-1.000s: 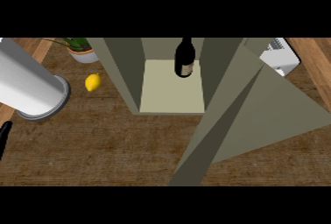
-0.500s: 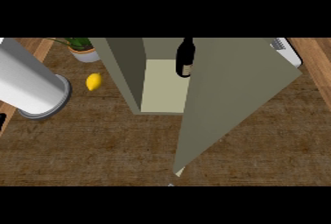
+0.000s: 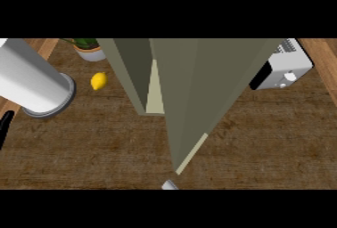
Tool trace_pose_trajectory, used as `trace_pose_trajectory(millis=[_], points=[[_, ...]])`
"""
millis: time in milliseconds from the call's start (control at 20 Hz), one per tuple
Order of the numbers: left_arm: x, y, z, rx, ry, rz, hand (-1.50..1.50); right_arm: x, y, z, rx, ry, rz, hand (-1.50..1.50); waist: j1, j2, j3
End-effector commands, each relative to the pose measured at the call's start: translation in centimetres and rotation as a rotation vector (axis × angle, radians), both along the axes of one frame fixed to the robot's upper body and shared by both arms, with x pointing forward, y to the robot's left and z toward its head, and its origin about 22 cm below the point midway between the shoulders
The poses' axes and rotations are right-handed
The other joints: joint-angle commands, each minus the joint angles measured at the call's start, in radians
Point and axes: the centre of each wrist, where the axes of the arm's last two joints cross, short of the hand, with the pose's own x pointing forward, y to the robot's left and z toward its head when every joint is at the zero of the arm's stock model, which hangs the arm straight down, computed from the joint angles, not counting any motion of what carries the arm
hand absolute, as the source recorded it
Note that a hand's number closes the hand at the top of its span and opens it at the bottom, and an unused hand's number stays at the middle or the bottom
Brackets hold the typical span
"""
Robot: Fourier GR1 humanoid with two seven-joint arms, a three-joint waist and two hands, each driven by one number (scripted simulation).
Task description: Pick up the wine, place it into the cabinet and close the cabinet
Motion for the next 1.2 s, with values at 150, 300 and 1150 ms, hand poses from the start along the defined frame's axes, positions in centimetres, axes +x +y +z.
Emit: trace_pose_trajectory(millis=[150, 300, 1150], points=[[0.9, -1.2, 0.6, -0.018, 0.001, -0.002, -1.50, 4.6, 6.8, 3.2, 0.063, -0.012, 0.035, 1.50, 0.016, 0.006, 0.000], [0.7, -1.8, 0.0, -0.002, 0.000, -0.007, -1.50, 8.1, 8.5, 4.8, 0.069, -0.022, -0.010, 1.50, 0.015, 0.008, 0.002], [1.8, -1.9, -0.6, -0.005, -0.010, 0.053, -1.50, 21.3, 10.4, 6.7, -0.028, -0.122, -0.209, 1.50, -0.018, 0.002, 0.003]])
